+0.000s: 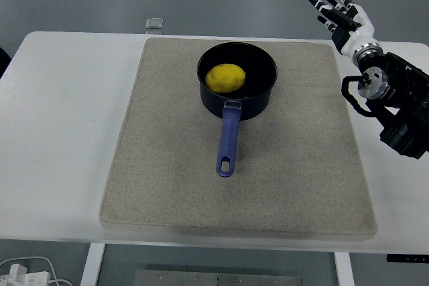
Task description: Put the potato in the blue pot
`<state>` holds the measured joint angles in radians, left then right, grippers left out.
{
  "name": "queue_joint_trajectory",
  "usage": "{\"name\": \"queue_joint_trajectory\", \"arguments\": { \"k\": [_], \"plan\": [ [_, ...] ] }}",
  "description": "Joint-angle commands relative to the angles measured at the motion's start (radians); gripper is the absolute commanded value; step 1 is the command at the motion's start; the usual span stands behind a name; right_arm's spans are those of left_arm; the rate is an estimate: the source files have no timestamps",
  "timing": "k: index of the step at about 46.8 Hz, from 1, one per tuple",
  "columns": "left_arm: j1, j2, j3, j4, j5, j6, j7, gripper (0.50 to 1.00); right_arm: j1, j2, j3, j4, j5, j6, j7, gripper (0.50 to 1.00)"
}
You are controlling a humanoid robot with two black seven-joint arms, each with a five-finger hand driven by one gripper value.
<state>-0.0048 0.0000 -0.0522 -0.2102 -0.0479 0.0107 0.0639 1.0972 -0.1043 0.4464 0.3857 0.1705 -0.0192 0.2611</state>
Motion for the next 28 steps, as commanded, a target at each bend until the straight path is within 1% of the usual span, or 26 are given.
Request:
{"name": "queue_joint_trajectory", "arguments": {
  "k": [1, 5, 18, 28],
  "plan": [
    [0.0, 0.0, 0.0, 0.0, 0.0, 0.0, 0.0, 0.994, -0.017, -0.002, 0.072, -0.002, 0.006, -0.001, 0.0, 0.928],
    [0.0, 0.0, 0.0, 0.0, 0.0, 0.0, 0.0, 0.994, -0.031, 0.0, 0.107, -0.002, 0.006, -0.001, 0.003, 0.928],
    [0.0, 0.0, 0.0, 0.0, 0.0, 0.0, -0.001, 0.994, -0.059, -0.011, 0.115, -0.002, 0.004, 0.001, 0.014, 0.928],
    [0.0, 0.0, 0.0, 0.0, 0.0, 0.0, -0.001, 0.994, -0.068, -0.044, 0.115, -0.002, 0.004, 0.004, 0.015, 0.928]
  ]
}}
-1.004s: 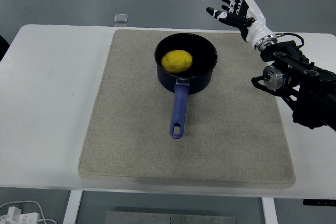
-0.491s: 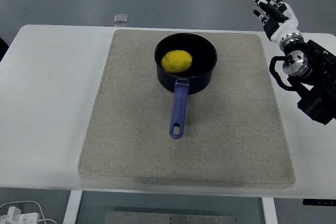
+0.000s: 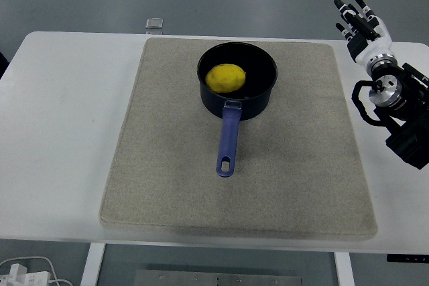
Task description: Put the potato in the blue pot
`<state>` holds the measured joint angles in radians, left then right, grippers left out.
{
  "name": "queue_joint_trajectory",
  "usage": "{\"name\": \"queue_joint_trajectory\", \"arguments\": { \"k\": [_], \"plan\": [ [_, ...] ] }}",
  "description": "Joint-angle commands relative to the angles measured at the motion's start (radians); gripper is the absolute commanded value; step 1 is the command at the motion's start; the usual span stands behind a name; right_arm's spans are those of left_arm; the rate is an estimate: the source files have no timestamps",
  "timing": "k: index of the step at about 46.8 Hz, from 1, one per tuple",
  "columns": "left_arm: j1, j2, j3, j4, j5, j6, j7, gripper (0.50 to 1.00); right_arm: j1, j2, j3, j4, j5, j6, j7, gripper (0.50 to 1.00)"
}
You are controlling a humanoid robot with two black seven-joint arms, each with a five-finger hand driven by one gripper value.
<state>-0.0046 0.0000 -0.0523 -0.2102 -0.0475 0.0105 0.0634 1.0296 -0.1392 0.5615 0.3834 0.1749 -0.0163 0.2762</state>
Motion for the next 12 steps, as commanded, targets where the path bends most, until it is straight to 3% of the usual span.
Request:
{"name": "queue_joint_trajectory", "arguments": {
  "k": [1, 12],
  "plan": [
    [0.0, 0.0, 0.0, 0.0, 0.0, -0.001, 0.0, 0.994, 0.0, -0.013, 0.0, 0.0, 0.0, 0.001, 0.0, 0.928],
    [0.0, 0.0, 0.0, 0.0, 0.0, -0.001, 0.001, 0.992, 0.0, -0.025, 0.0, 0.0, 0.0, 0.001, 0.0, 0.928]
  ]
}}
